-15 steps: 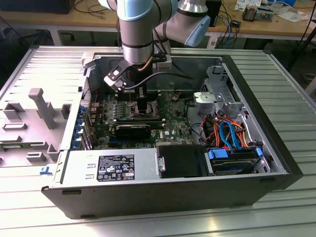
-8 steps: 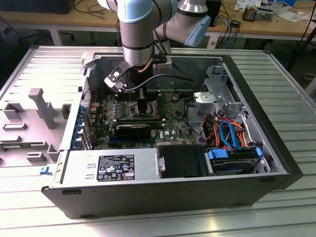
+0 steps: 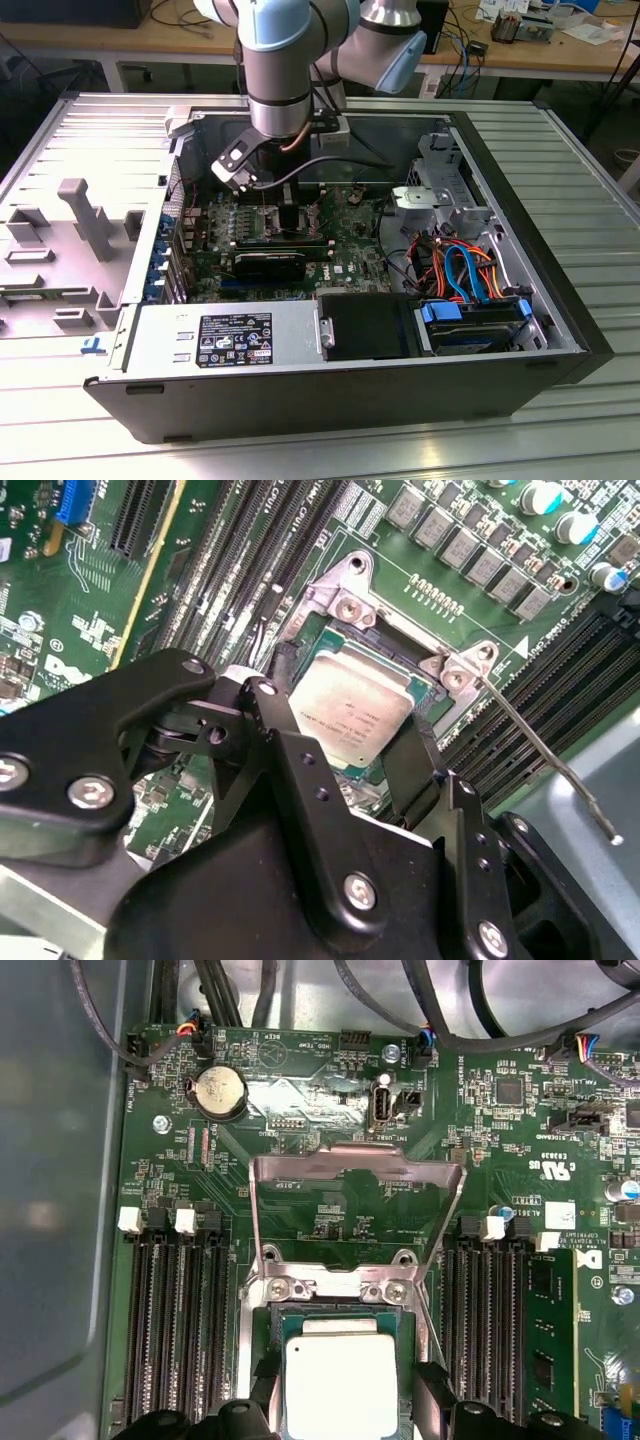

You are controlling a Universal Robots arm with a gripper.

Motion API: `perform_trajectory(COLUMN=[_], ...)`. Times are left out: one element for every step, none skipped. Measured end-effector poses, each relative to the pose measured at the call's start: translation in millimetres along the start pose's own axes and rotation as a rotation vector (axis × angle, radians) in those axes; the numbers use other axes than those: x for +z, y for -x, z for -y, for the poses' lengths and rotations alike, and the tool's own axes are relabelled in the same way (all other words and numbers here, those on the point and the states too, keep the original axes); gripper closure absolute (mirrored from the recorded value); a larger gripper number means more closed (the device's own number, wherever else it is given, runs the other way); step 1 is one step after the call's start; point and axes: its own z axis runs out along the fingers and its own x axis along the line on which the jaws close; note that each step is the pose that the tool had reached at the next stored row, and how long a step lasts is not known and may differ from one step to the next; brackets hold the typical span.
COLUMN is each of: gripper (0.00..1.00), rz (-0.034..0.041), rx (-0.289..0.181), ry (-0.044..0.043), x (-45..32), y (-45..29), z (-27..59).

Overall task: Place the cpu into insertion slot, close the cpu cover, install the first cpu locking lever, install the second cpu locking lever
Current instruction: 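Place the cpu into insertion slot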

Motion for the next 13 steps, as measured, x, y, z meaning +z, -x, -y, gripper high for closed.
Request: perform_trajectory(gripper=[0.38,0.38,0.38,0.38,0.38,0.38,0.38,0.38,0.38,0.38,0.38,0.38,0.38], rz=[-0.0015,-0.0051,-0.0098,-0.0152,-0.0202,-0.0259,-0.0358,-0.0449,-0.051,-0.0512,-0.0512,-0.0512,-0.0512], rx=[0.001,0.002,0.003,0.003,0.003,0.004,0.004,0.005,0.006,0.005,0.005,0.006,0.006], ry=[0.0,-0.0001,0.0002,0.0005,0.0007,0.0008,0.0012,0.0015,0.0018,0.0018,0.0018,0.0018,0.0018], x=[0.0,0.0,0.1,0.2,0.3,0.2,0.3,0.3,0.4,0.5,0.5,0.6,0.7], y=[0.0,0.1,-0.1,-0.4,-0.7,-1.0,-1.3,-1.4,-1.6,-1.1,-0.4,0.4,1.6], z=[-0.3,-0.3,-0.3,-0.4,-0.4,-0.4,-0.5,-0.4,-0.4,-0.4,-0.4,-0.3,-0.3])
